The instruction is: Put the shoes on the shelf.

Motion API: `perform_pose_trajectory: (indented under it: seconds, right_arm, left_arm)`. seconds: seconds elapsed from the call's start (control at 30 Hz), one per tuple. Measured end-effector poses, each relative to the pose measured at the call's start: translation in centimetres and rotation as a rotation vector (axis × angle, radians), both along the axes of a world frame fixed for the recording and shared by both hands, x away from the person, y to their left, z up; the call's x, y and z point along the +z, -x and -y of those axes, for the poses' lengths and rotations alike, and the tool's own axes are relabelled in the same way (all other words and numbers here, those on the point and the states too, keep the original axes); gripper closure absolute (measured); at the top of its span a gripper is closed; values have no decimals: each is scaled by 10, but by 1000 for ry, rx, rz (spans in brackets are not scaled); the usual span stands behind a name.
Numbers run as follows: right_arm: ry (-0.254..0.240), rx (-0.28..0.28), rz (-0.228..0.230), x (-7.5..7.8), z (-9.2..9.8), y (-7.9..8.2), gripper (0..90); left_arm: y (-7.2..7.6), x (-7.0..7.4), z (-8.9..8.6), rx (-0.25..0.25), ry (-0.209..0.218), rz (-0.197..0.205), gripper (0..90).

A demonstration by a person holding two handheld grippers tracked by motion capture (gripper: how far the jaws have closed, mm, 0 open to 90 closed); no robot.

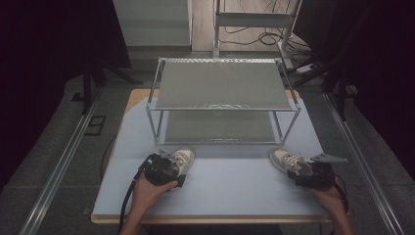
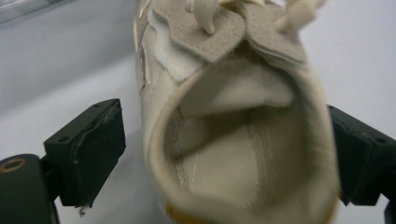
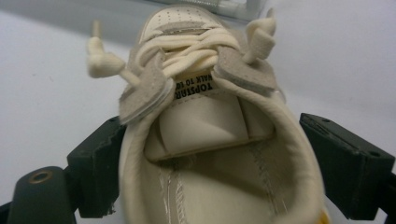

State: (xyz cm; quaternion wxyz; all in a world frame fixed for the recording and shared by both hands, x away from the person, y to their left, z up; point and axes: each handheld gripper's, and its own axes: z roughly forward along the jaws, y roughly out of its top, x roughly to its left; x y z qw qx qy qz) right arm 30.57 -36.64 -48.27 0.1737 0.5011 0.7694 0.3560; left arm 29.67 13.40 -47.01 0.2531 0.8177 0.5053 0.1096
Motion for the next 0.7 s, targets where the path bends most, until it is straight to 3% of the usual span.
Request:
perform_pose_trajectory:
  seconds: [0.13, 0.27, 0.57, 0.7]
  right_arm:
    - [6, 16, -13, -2, -3, -6, 161]
    - [3, 37, -17, 0, -4, -8, 212]
    - [8, 37, -28, 2, -5, -7, 269]
    - [10, 29, -20, 3, -7, -4, 280]
  left_arm:
    - [-7, -5, 3, 10, -16, -44, 104]
    - [-9, -6, 3, 0, 3, -76, 148]
    - [-5, -5, 5, -2, -21, -33, 249]
    - [-3, -4, 1, 6, -7, -5, 285]
